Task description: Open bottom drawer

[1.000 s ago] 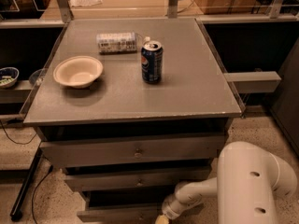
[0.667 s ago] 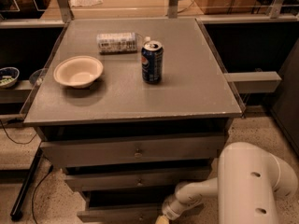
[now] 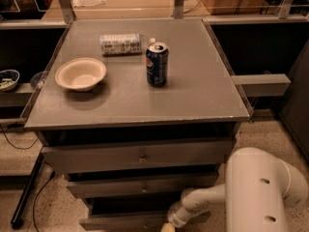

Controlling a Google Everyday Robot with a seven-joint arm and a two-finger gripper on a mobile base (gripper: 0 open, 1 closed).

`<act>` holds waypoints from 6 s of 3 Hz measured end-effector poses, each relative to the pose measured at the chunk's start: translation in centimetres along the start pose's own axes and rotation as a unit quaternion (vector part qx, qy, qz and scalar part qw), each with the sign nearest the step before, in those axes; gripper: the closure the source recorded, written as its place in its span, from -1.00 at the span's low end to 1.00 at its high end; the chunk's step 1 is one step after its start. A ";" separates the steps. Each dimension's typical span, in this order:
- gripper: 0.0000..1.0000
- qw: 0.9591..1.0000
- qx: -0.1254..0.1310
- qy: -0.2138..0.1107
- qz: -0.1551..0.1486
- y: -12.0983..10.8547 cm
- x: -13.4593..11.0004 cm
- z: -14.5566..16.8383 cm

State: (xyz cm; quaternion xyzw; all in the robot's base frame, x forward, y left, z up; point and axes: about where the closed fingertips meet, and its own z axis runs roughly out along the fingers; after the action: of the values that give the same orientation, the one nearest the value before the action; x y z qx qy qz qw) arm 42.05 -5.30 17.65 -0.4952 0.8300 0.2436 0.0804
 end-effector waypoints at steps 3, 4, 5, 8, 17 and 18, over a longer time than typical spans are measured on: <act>-1.00 1.000 -0.011 0.000 0.004 0.4 0.0 0.0; -1.00 1.000 -0.012 0.000 0.003 0.3 0.0 -0.1; -1.00 1.000 -0.012 0.000 0.002 0.3 0.1 -0.1; -1.00 1.000 -0.016 -0.001 -0.003 0.5 -0.4 0.0; -1.00 0.985 0.096 -0.064 -0.126 2.9 -1.8 -5.9; -1.00 0.988 0.081 -0.050 -0.118 1.6 -1.8 -3.7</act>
Offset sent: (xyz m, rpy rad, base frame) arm 0.0278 0.0046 -0.0028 0.0000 0.0533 -0.0404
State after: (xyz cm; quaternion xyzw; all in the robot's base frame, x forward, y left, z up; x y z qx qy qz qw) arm 41.97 -5.07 22.09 -0.5685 0.7778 0.1890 0.1900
